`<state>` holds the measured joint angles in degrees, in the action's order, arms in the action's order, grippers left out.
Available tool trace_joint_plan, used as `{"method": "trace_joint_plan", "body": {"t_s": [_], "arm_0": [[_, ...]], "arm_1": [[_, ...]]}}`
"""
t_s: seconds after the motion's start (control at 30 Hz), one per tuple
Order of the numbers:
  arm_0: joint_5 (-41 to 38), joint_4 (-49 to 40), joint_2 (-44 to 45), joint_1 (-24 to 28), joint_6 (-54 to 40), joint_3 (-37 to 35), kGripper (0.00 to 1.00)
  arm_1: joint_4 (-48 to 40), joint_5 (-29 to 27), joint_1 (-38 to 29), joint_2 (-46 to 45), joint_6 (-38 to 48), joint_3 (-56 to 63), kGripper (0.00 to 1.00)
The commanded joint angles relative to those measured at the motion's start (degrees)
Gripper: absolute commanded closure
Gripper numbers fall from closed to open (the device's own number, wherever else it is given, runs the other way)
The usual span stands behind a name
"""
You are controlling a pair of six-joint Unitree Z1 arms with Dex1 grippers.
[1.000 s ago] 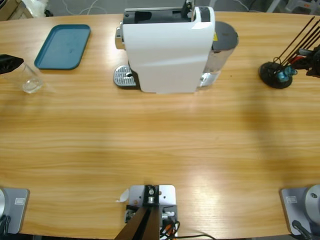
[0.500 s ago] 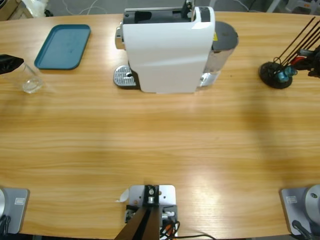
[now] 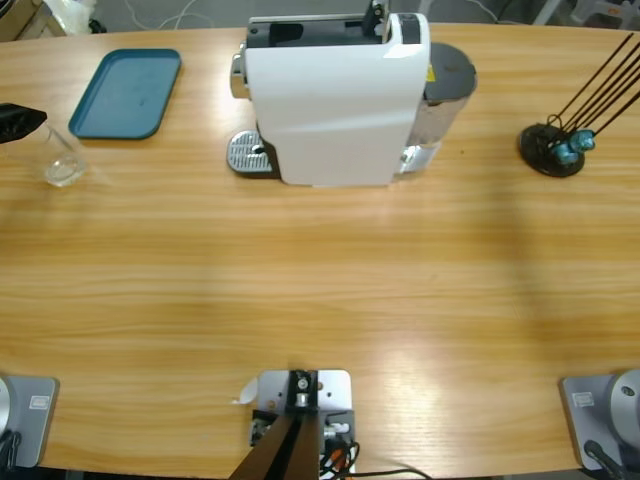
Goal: Pour coffee
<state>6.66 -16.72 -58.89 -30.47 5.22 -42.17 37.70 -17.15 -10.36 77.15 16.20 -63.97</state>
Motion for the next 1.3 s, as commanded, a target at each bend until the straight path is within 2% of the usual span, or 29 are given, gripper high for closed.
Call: {"method": "trace_joint_plan", "body": {"t_s": [0.03,0.2,0.37,0.47,0.53,0.67,0.8,1.03,1.3], "arm_0": [[-0.07,1.16,1.13,-0.56,-0.47,2.55,0.055],[-0.07,1.27,1.23,-0.56,-0.47,2.63,0.055],[-0.07,3.68,1.32,-2.12,-3.56,4.36,0.055],[0.02,3.75,1.23,-3.11,-4.39,4.46,0.055],[-0.05,3.71,1.23,-3.46,-4.43,4.46,0.055],[-0.07,3.71,1.09,-3.95,-4.43,4.55,0.055],[-0.07,3.71,0.37,-4.44,-4.50,4.46,0.055],[0.02,3.71,0.64,-4.60,-4.51,4.64,0.054],[0.02,3.71,0.51,-4.60,-4.51,4.73,0.055]], "arm_1": [[6.09,-1.63,-0.18,-1.48,-1.20,-6.19,1.000],[10.05,-2.08,-3.33,-2.31,-3.42,-11.35,1.000],[10.63,0.27,-19.40,-5.84,-20.03,-15.03,1.000],[11.86,0.64,-29.80,-8.39,-26.69,-15.61,1.000],[17.02,1.20,-36.06,-8.55,-27.96,-18.24,1.000],[25.76,2.68,-43.60,-8.19,-28.57,-22.94,1.000],[27.06,7.74,-49.93,-4.73,-33.97,-26.08,1.000],[24.20,14.19,-51.53,8.31,-41.41,-35.17,1.000],[22.07,14.95,-51.55,24.78,-48.12,-45.38,1.000]]}}
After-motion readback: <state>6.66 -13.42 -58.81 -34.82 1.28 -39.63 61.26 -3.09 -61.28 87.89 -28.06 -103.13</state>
